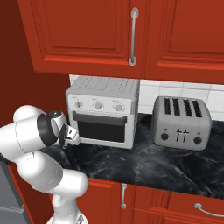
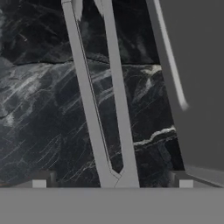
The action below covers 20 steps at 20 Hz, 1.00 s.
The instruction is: Pick up the tongs from the counter and place them near the plate next to the oven.
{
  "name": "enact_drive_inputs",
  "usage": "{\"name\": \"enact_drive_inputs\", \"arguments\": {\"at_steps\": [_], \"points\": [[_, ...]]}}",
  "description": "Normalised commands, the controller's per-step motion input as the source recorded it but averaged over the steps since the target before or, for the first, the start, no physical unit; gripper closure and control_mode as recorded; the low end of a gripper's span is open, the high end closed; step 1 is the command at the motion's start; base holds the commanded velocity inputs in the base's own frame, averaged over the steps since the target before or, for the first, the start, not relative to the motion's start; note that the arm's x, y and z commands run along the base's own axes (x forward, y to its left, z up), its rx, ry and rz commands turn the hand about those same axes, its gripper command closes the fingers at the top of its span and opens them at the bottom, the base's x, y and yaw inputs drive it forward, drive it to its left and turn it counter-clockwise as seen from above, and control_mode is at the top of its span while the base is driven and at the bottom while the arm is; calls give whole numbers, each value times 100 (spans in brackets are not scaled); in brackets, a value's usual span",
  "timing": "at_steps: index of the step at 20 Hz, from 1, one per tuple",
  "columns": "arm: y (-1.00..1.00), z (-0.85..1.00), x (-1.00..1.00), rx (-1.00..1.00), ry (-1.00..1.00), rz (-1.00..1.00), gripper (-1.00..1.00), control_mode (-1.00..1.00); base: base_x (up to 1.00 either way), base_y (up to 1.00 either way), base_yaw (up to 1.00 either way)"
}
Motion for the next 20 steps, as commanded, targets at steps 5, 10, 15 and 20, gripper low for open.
{"name": "enact_drive_inputs", "arguments": {"at_steps": [5, 10, 15, 20], "points": [[0, -30, 1, 0, 2, -1, 100, -100, 0, 0, 0], [0, -16, 0, 0, 2, 0, 100, -100, 0, 0, 0], [0, -1, -1, 0, 3, 0, 100, -100, 0, 0, 0], [0, 5, -15, 0, 2, 0, 100, -100, 0, 0, 0]]}}
